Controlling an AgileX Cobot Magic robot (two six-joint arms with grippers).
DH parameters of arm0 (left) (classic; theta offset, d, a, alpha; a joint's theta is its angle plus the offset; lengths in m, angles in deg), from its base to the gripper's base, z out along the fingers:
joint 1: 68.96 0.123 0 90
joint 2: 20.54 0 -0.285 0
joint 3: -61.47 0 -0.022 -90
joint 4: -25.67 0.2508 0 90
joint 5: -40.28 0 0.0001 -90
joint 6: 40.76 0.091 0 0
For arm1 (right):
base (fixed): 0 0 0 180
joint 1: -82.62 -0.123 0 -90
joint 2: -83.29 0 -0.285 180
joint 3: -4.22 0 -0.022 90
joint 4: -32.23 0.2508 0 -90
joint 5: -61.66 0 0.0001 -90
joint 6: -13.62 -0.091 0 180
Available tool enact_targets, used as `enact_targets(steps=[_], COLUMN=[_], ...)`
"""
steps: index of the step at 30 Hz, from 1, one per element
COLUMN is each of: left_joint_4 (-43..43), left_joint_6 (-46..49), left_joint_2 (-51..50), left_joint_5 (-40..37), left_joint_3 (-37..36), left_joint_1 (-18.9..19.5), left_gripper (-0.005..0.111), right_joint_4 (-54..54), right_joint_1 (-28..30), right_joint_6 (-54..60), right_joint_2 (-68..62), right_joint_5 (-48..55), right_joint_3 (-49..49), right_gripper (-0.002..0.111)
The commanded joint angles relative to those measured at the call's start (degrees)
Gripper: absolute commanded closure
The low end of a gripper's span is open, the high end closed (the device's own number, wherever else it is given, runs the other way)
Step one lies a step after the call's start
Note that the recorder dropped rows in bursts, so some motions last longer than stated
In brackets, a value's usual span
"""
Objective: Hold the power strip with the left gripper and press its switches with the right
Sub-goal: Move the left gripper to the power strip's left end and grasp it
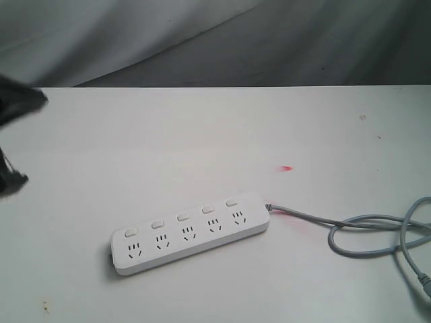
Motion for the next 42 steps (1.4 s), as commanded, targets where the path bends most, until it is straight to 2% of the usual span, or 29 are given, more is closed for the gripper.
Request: enact_targets(steps=[1, 2, 5, 8, 11, 14, 17, 19, 23, 30, 39, 42], left_joint_4=[-19.78, -24.56, -32.96, -37.28, -37.7, -36.89, -38.46, -41.17, -44.23, -41.33, -42.33, -44.44], left_joint_6=[11.62, 15.56, 24.17, 31.48, 33.53, 33.52, 33.52, 33.52, 36.29, 37.16, 55.31, 61.9], left_joint_2=[-2.41, -3.02, -3.99, -5.0, -6.52, -8.5, -10.84, -12.91, -17.66, -23.11, -30.39, -32.58], left_joint_5=[-23.24, -29.84, -40.64, -40.64, -40.64, -32.61, -22.37, -18.96, -18.59, -17.41, -17.53, -19.0], left_joint_3=[0.23, 0.23, 0.23, 0.23, 0.23, 0.23, 0.23, 0.23, 0.23, 0.23, 0.23, 0.23], left_joint_1=[-0.85, -0.85, -0.85, -0.85, -0.85, 0.64, 4.23, 6.52, 8.48, 8.48, 8.48, 9.72], left_gripper=[0.106, 0.106, 0.106, 0.106, 0.106, 0.106, 0.106, 0.106, 0.106, 0.106, 0.106, 0.106], right_joint_4=[-0.12, -0.12, -0.12, -0.12, -0.12, -0.12, -0.12, -0.12, -0.12, -0.12, -0.12, -0.12], right_joint_1=[0.46, 0.46, 0.46, 0.46, 0.46, 0.46, 0.46, 0.46, 0.46, 0.46, 0.46, 0.46], right_joint_6=[0.25, 0.25, 0.25, 0.25, 0.25, 0.25, 0.25, 0.25, 0.25, 0.25, 0.25, 0.25], right_joint_2=[0.3, 0.3, 0.3, 0.3, 0.3, 0.3, 0.3, 0.3, 0.3, 0.3, 0.3, 0.3], right_joint_5=[-0.24, -0.24, -0.24, -0.24, -0.24, -0.24, -0.24, -0.24, -0.24, -0.24, -0.24, -0.24], right_joint_3=[0.15, 0.15, 0.15, 0.15, 0.15, 0.15, 0.15, 0.15, 0.15, 0.15, 0.15, 0.15], right_gripper=[0.108, 0.108, 0.108, 0.108, 0.108, 0.108, 0.108, 0.108, 0.108, 0.108, 0.108, 0.108])
